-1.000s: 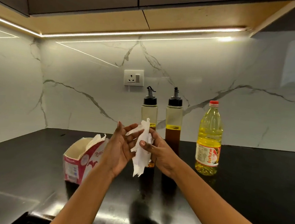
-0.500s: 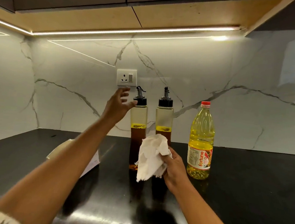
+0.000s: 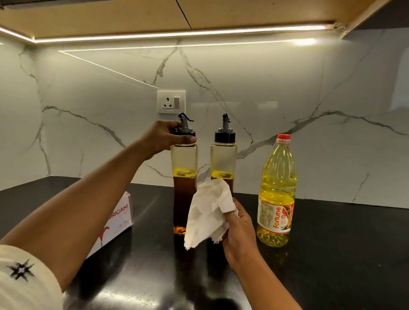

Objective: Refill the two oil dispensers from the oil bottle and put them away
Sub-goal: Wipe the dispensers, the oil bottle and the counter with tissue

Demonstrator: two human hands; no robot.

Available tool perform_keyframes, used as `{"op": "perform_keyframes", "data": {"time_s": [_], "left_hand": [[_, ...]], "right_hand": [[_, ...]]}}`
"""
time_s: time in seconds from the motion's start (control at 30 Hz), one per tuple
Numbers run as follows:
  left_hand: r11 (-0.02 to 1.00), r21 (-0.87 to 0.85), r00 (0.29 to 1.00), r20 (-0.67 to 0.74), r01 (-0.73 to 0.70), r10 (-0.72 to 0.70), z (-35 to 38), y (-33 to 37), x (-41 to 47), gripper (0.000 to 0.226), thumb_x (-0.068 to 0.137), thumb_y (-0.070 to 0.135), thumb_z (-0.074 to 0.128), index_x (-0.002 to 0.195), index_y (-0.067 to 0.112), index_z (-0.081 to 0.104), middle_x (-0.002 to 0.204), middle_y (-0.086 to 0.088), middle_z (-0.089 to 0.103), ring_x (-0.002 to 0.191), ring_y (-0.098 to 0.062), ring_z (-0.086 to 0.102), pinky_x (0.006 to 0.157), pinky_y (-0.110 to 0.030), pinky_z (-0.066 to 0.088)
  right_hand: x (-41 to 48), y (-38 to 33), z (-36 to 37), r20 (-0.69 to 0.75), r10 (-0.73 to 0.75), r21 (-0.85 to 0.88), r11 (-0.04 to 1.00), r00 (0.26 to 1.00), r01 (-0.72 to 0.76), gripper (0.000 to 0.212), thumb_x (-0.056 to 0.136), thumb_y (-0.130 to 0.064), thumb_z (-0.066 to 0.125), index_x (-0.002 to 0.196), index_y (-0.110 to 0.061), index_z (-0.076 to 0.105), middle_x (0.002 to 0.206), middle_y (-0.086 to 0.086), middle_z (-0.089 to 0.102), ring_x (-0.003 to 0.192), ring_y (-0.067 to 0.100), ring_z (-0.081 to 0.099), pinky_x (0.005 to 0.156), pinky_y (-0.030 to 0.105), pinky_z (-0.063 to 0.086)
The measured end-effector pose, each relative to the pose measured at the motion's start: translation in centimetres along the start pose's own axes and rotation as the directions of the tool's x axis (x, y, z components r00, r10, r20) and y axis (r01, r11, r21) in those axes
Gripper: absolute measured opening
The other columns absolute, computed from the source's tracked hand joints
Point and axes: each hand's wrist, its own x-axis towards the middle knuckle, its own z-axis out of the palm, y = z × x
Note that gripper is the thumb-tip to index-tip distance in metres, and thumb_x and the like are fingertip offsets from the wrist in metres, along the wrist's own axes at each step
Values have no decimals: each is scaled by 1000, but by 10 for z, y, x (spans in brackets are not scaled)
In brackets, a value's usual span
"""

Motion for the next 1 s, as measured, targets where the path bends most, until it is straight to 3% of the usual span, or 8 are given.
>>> {"op": "perform_keyframes", "data": {"time_s": [0.27, 0.43, 0.6, 0.67, 0.73, 0.83, 0.9, 1.0], "left_hand": [[1000, -26, 1000, -4, -12, 12, -10, 23, -40, 24, 82, 25, 72, 103, 16, 66, 87, 4, 67, 73, 1, 62, 54, -9, 47], [991, -133, 1000, -18, -10, 7, -9, 33, -64, 22, 79, 25, 73, 100, 24, 65, 93, 4, 68, 79, -2, 64, 55, -16, 50], [982, -182, 998, -39, 41, -49, -7, 42, -71, 21, 88, 12, 64, 105, 24, 61, 87, 8, 63, 74, -4, 58, 48, -16, 50], [982, -182, 998, -35, 41, -48, -7, 42, -73, 21, 84, 21, 71, 102, 27, 63, 87, 10, 66, 76, -1, 61, 51, -18, 50], [985, -171, 999, -33, 31, -37, -6, 44, -75, 27, 81, 27, 73, 105, 25, 62, 88, 12, 66, 77, 4, 62, 51, -16, 49], [987, -158, 999, -27, 14, -19, -6, 48, -77, 27, 82, 27, 72, 107, 23, 60, 88, 12, 64, 77, 4, 60, 49, -13, 48], [987, -159, 999, -34, 20, -26, -5, 48, -78, 26, 82, 28, 72, 105, 23, 61, 89, 12, 64, 79, 2, 60, 53, -16, 48], [983, -180, 998, -43, 46, -54, -5, 48, -78, 26, 81, 28, 73, 105, 24, 64, 89, 11, 67, 79, 1, 62, 55, -19, 49]], "right_hand": [[-21, -8, 12, -65, -131, -138, 983, 989, 121, 28, 97, -12, 48, 122, -23, 54, 114, 4, 62, 105, 22, 59, 80, 35, 53], [-33, -38, 56, 53, -239, -201, 948, 970, 245, 31, 98, -10, 42, 115, -34, 52, 94, -15, 59, 77, -1, 59, 64, 21, 52], [-30, -35, 116, 221, -340, -454, 794, 914, 405, 53, 99, -40, 36, 148, -35, 16, 149, -5, 31, 133, 13, 33, 109, 38, 33], [-40, -7, 103, 196, -228, -512, 806, 954, 298, 77, 85, -69, 30, 150, -34, 4, 155, -1, 19, 138, 23, 28, 109, 48, 33], [-52, 23, 72, 89, -6, -551, 833, 996, 55, 85, 80, -76, 25, 149, -27, 15, 148, 6, 33, 128, 24, 42, 102, 41, 42], [-55, 39, 49, -58, 395, -422, 823, 917, -381, 93, 77, -80, 18, 147, -20, 25, 147, 10, 37, 132, 29, 39, 109, 43, 31], [-40, 22, 68, 58, 390, -297, 886, 919, -357, 106, 67, -91, 19, 147, -22, 26, 151, 10, 32, 137, 33, 32, 110, 46, 26], [-16, -24, 104, 122, 55, -283, 959, 991, -19, 105, 59, -96, 24, 144, -34, 29, 149, 6, 36, 133, 32, 37, 109, 51, 31]]}}
